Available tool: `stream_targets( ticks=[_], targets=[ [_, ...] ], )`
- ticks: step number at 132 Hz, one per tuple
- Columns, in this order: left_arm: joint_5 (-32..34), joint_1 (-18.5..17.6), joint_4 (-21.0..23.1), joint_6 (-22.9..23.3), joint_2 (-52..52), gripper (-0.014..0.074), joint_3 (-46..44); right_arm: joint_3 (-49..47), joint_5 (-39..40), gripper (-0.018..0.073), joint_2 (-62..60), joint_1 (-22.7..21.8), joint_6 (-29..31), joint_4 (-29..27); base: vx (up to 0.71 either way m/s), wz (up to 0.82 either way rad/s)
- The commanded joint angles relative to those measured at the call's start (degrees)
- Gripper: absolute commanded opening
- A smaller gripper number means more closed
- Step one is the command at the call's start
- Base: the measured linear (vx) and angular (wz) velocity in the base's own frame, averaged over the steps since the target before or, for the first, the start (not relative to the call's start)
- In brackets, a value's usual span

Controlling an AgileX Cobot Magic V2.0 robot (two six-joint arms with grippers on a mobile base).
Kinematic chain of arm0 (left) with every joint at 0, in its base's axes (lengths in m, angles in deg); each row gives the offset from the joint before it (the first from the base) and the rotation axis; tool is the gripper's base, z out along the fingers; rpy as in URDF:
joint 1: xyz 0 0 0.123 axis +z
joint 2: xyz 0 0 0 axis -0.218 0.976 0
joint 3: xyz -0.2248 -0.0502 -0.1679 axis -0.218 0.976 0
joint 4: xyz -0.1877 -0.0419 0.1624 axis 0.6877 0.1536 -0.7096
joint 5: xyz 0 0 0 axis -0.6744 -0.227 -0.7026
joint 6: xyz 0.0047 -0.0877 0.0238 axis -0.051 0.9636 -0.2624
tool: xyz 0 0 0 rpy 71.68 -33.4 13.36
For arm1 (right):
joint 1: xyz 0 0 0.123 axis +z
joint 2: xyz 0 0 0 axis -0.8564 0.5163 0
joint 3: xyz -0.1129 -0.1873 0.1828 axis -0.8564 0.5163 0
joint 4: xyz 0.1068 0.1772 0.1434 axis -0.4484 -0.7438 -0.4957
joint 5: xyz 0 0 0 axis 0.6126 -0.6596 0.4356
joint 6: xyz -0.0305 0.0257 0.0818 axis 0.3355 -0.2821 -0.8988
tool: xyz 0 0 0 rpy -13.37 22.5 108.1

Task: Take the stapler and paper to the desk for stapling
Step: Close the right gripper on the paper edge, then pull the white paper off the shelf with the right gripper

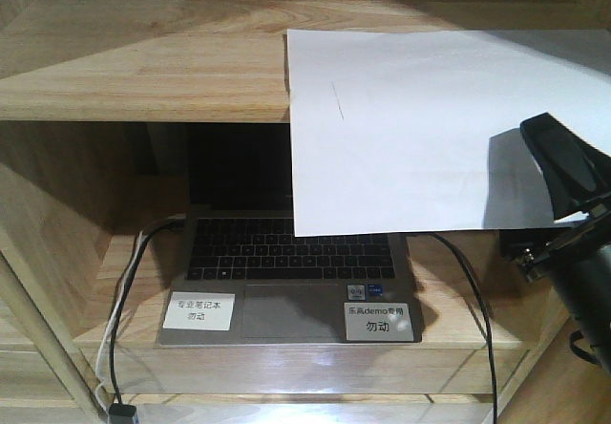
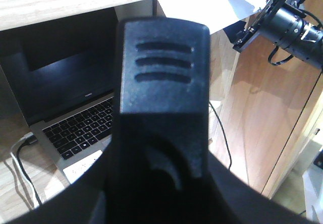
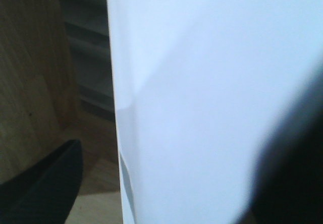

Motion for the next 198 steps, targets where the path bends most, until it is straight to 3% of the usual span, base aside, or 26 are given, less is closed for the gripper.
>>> stream_targets(
  ticks=[1, 28, 48, 99, 198],
  targets=[
    [6.2, -0.21, 1.95, 0.02, 0.89, -0.0006, -1.53, -1.9, 11.31, 0.0594, -0.68, -0.03, 0.89, -0.47, 0.0, 0.0],
    [6.2, -0.21, 1.95, 0.02, 0.89, -0.0006, -1.53, -1.91, 11.31, 0.0567, -3.94, -0.03, 0.83, -1.62, 0.0, 0.0],
    [6.2, -0.21, 1.95, 0.02, 0.89, -0.0006, -1.53, -1.91, 11.31, 0.0484, -4.89, -0.03, 0.86, -1.18, 0.0, 0.0],
    [6.2, -0.21, 1.95, 0.02, 0.89, -0.0006, -1.53, -1.91, 11.31, -0.0017, -5.19, -0.03, 0.24, 1.94, 0.0, 0.0],
    [6.16, -0.16, 1.95, 0.02, 0.89, -0.0006, -1.53, -1.91, 9.3, -0.0007, -12.0, -0.03, 0.54, 8.0, 0.0, 0.0]
  ],
)
